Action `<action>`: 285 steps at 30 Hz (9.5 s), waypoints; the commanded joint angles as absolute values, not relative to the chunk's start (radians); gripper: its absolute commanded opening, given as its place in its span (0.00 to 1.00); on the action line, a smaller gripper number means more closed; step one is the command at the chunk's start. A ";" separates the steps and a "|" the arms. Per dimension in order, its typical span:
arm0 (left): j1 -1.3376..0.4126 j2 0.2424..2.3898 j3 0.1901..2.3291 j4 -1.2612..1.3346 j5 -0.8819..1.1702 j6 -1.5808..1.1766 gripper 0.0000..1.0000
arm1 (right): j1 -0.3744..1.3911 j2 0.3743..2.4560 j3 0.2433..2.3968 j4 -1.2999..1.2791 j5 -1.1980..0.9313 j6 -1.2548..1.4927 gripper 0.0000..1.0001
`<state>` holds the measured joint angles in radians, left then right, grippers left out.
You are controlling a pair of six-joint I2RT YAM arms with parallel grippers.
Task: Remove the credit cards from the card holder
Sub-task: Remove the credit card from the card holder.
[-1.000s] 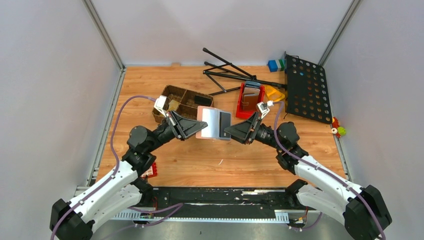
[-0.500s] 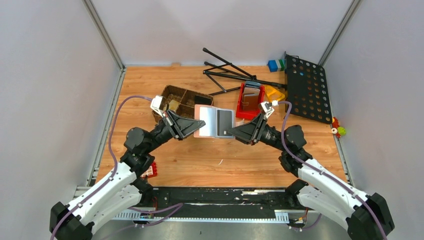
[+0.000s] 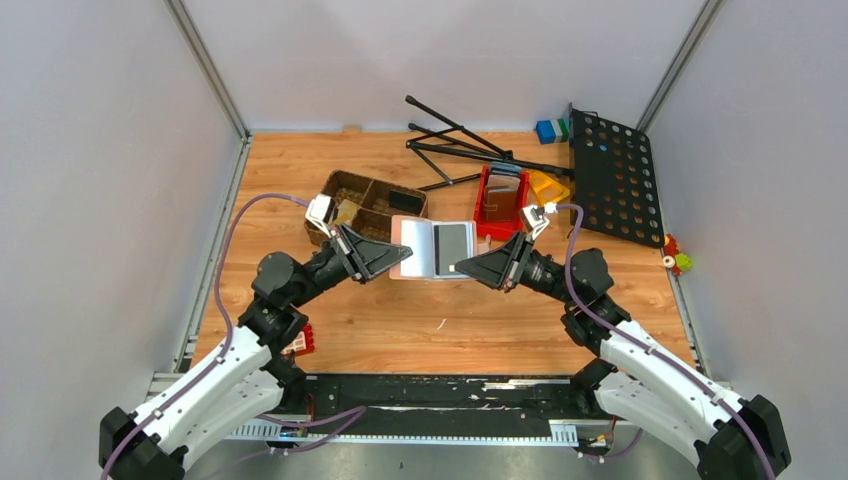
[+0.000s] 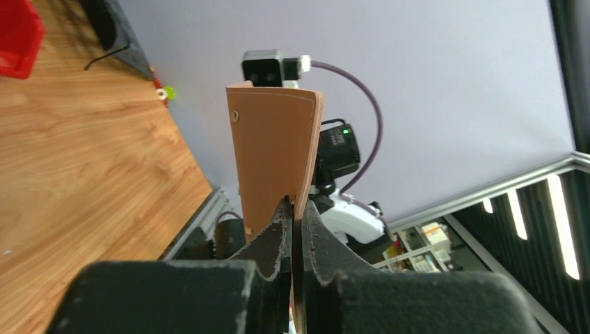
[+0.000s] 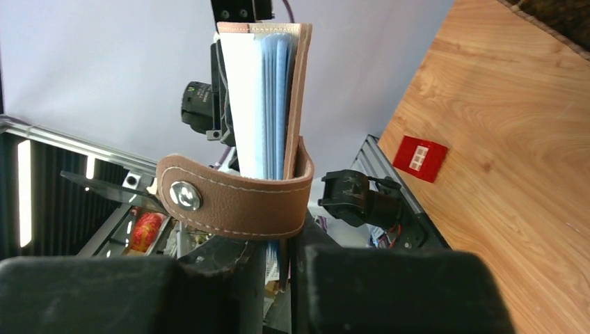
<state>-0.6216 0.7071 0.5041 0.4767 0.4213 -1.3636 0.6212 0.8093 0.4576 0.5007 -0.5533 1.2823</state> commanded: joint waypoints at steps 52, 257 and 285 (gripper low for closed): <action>-0.812 0.812 0.550 0.190 0.259 -1.141 0.25 | 0.664 0.886 0.508 0.443 -0.661 1.025 0.00; -0.927 0.995 0.469 0.542 0.230 -0.971 0.55 | 0.792 0.717 0.454 0.090 -0.249 0.807 0.00; -0.907 0.938 0.397 0.437 0.169 -1.047 0.41 | 0.792 0.684 0.443 0.097 -0.268 0.883 0.00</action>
